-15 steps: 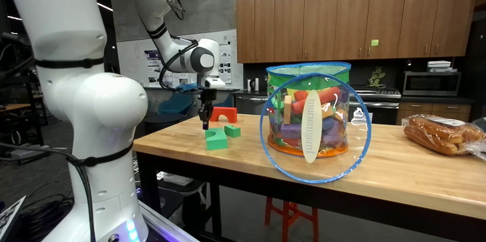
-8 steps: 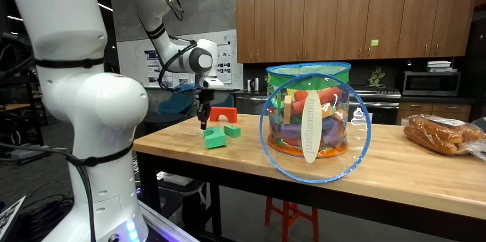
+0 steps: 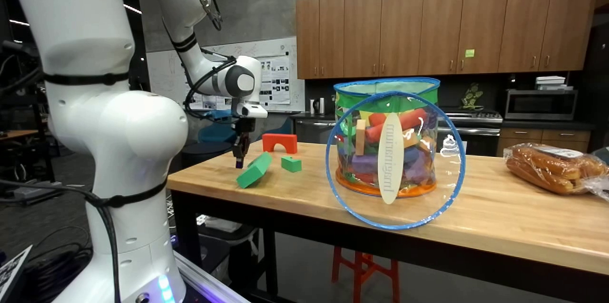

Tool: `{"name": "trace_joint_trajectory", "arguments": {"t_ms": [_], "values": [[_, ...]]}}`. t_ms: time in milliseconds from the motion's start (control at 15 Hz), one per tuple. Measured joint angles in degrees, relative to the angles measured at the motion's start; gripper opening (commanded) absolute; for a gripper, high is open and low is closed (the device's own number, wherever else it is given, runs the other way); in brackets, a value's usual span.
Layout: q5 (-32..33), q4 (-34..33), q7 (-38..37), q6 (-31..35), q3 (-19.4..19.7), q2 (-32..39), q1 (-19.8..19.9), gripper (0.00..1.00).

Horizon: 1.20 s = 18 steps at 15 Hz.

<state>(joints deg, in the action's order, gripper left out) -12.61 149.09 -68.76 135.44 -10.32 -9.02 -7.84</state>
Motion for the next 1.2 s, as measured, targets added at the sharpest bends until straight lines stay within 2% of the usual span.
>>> {"name": "trace_joint_trajectory", "arguments": {"t_ms": [800,1200], "values": [[0.5,0.7,1.0,1.7,-0.3,-1.0,-0.1,0.0],[4.8,-0.4,0.9,1.8,0.2,-2.3,2.2,0.0]]}}
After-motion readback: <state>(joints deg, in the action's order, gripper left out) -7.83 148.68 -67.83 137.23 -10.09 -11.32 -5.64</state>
